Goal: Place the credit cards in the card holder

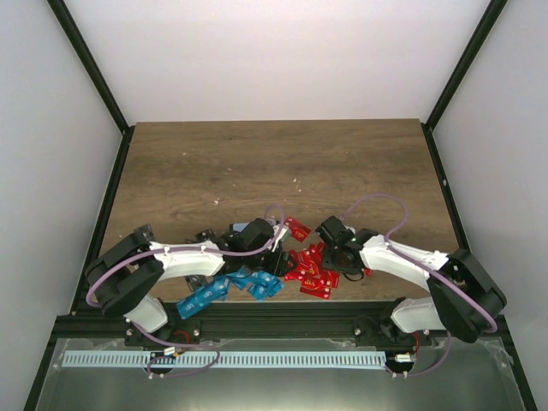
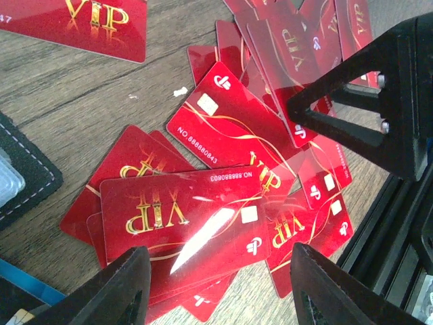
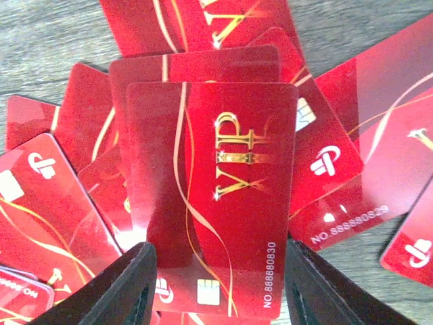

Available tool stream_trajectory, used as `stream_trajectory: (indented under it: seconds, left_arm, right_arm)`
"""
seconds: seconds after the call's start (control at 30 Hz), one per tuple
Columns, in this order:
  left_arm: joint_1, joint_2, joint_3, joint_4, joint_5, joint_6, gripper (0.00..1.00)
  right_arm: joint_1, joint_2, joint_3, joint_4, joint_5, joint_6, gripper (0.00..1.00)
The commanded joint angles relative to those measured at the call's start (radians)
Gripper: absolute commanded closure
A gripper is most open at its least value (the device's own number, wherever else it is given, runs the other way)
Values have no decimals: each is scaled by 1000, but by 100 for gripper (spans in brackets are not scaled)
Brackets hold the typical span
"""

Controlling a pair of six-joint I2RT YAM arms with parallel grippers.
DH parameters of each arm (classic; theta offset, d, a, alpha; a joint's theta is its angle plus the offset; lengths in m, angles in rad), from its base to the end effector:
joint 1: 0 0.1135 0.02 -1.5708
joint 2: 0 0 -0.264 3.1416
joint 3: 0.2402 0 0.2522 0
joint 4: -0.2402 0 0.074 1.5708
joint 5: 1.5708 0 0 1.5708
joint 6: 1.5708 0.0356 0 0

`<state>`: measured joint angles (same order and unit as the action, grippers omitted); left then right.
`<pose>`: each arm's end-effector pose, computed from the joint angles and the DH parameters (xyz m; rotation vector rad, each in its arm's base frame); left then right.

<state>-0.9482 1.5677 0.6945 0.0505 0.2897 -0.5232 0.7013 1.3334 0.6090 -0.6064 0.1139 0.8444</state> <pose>0.1644 -0.2464 0.1491 0.6955 2.5158 -0.9683 0.1609 0.1305 0.1465 0.2263 2.8793 0.1253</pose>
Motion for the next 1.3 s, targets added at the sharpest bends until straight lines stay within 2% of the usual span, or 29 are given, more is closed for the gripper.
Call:
stream_trajectory:
  seconds: [0.0, 0.33, 0.4, 0.5, 0.57, 0.6, 0.77, 0.8, 0.97, 1.1, 1.27]
  left_arm:
    - [-5, -26, -10, 44, -8, 6, 41]
    - [-6, -49, -22, 54, 8, 23, 42]
    - [-5, -52, -28, 61, 10, 24, 42]
    - [-5, -54, -37, 76, 14, 25, 42]
    - [-5, -51, -43, 94, 19, 23, 42]
    - [-5, -47, -45, 101, 22, 23, 41]
    - [-5, -36, -49, 123, 46, 25, 42]
    - [-6, -42, -52, 125, 55, 26, 42]
    - [-5, -50, -55, 127, 74, 33, 42]
    - [-6, -51, -56, 127, 79, 41, 42]
    - [-4, -58, -66, 127, 64, 45, 42]
  right_arm:
    - [17, 49, -55, -11, -185, 3, 47]
    - [66, -8, -36, -99, -279, -3, 48]
    - [67, -18, -13, -149, -252, -1, 44]
    - [66, -38, 49, -218, -183, 27, 22]
    - [66, -34, 91, -241, -140, 63, 3]
    - [66, -28, 111, -245, -116, 92, 0]
    - [52, 95, 244, -287, -69, 162, 0]
    - [49, 163, 317, -313, -51, 192, 0]
    - [31, 249, 389, -355, -54, 242, 0]
    - [25, 285, 388, -371, -51, 266, 0]
    - [-1, 258, 310, -294, -88, 264, 0]
